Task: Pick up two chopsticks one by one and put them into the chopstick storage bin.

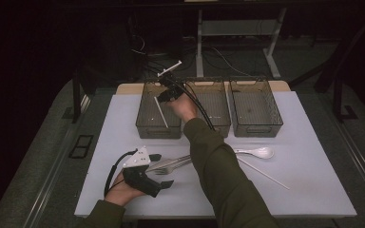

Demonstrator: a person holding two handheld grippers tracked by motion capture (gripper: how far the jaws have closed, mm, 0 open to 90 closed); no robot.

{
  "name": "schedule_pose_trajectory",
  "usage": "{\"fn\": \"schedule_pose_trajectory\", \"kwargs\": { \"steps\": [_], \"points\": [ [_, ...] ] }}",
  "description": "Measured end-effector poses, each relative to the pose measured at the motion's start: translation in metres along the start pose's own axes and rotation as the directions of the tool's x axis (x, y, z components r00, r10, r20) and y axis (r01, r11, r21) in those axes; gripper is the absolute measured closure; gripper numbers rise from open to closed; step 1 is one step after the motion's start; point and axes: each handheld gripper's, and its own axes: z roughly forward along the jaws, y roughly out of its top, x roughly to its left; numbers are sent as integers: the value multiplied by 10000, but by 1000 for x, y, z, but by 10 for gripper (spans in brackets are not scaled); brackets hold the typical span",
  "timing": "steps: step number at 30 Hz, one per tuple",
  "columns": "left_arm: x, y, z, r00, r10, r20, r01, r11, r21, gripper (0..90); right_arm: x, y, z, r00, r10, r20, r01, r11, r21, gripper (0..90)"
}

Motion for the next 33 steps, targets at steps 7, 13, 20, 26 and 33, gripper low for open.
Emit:
{"fn": "schedule_pose_trajectory", "kwargs": {
  "steps": [7, 13, 20, 26, 33],
  "points": [
    [0, 0, -1, 10000, 43, -5, -43, 10000, 22, 0, -7, -8, -23, 9972, -397, -632, 373, 9986, -387, 576],
    [0, 0, -1, 10000, 53, -40, -53, 10000, 56, 0, -11, -20, -44, 9923, -757, -980, 697, 9956, -626, 460],
    [0, -1, 0, 9999, 112, -67, -111, 9999, 91, 0, -16, -39, -69, 9787, -1344, -1553, 1193, 9875, -1026, 405],
    [1, -2, -1, 9999, -28, -150, 29, 10000, 61, 0, -23, -60, -86, 9715, -1724, -1627, 1542, 9809, -1185, 364],
    [2, -2, -1, 9999, 45, -148, -43, 9999, 124, 0, -33, -82, -110, 9640, -1892, -1867, 1622, 9751, -1511, 358]
  ]
}}
